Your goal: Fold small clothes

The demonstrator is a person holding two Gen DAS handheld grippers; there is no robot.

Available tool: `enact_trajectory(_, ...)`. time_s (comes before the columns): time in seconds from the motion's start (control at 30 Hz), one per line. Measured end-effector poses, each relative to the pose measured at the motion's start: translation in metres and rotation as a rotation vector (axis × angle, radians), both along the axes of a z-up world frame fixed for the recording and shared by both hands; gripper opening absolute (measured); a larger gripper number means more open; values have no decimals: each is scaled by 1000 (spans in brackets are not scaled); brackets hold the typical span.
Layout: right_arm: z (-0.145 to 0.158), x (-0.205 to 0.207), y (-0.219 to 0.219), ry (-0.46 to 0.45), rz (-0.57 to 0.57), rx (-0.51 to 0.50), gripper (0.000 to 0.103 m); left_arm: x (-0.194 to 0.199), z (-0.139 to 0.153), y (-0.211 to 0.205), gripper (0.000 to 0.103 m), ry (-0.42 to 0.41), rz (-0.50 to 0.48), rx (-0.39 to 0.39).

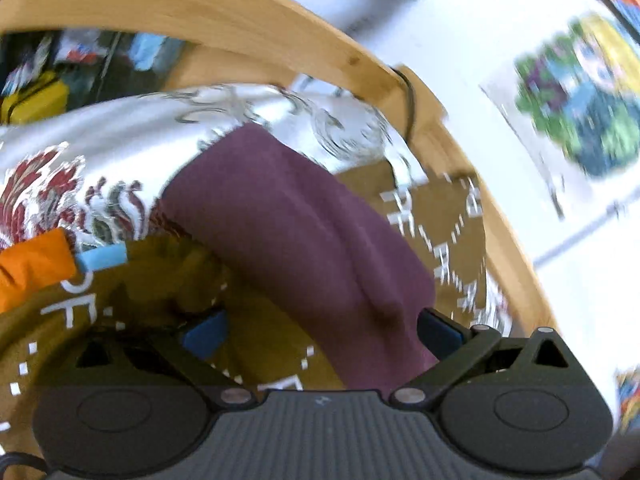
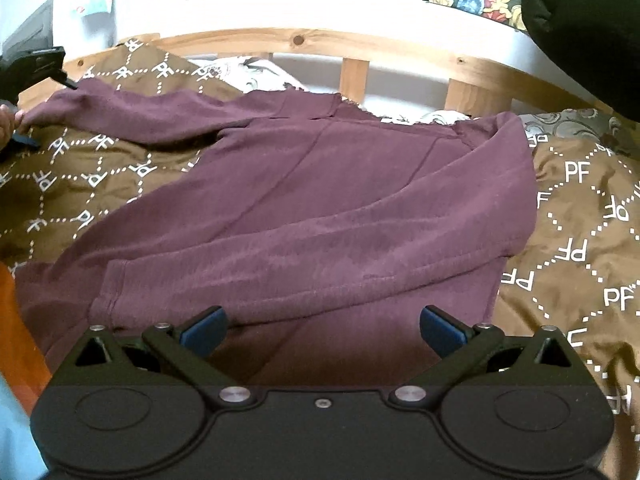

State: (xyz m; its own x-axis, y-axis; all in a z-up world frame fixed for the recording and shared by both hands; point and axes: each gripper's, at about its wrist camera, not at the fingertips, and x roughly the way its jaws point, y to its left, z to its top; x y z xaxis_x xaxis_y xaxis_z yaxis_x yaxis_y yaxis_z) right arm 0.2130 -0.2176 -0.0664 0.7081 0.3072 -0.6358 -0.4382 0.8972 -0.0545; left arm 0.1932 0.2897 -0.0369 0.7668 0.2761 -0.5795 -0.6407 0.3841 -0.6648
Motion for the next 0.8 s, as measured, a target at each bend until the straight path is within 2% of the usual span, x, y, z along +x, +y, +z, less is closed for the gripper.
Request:
enact_trajectory(0.03, 0, 1, 0, -1, -5, 7, 102, -3, -2, 2, 101, -25, 28, -18)
enact_trajectory(0.13, -2, 4, -1, 0, -16, 30, 102, -13, -4, 2, 86, -39, 106, -8)
enact_trajectory(0.17, -3, 4, -1, 3, -20, 37, 102, -15, -4, 1, 77, -29, 121, 6)
enact_trajectory(0.2, -3, 6, -1, 7, -24, 44, 102, -15, -5, -1, 64, -13, 140, 25)
enact_trajectory(0.23, -4, 7, -1, 12, -27, 51, 102, -15, -5, -3, 56, 3, 157, 45)
enact_trajectory(0.3, -6, 11, 0, 26, -31, 64, 102, -15, -5, -2, 28, 23, 177, 63)
enact_trajectory(0.33, -7, 13, 0, 32, -32, 69, 102, -16, -5, -1, 22, 19, 179, 61)
enact_trajectory(0.37, -8, 14, 1, 39, -31, 74, 102, -18, -5, 1, 11, 1, 176, 54)
enact_trajectory(0.43, -10, 16, 3, 54, -28, 74, 102, -19, 0, 3, 7, -41, 165, 58)
enact_trajectory(0.57, -11, 14, 5, 49, -19, 65, 102, -22, 20, -11, 5, -94, 122, 177)
enact_trajectory(0.67, -7, 11, 5, 29, -17, 63, 102, -21, 41, -27, 5, -175, 38, 299)
enact_trajectory(0.8, 0, 11, 4, 12, -29, 76, 102, -9, 72, -52, 5, -257, -59, 503)
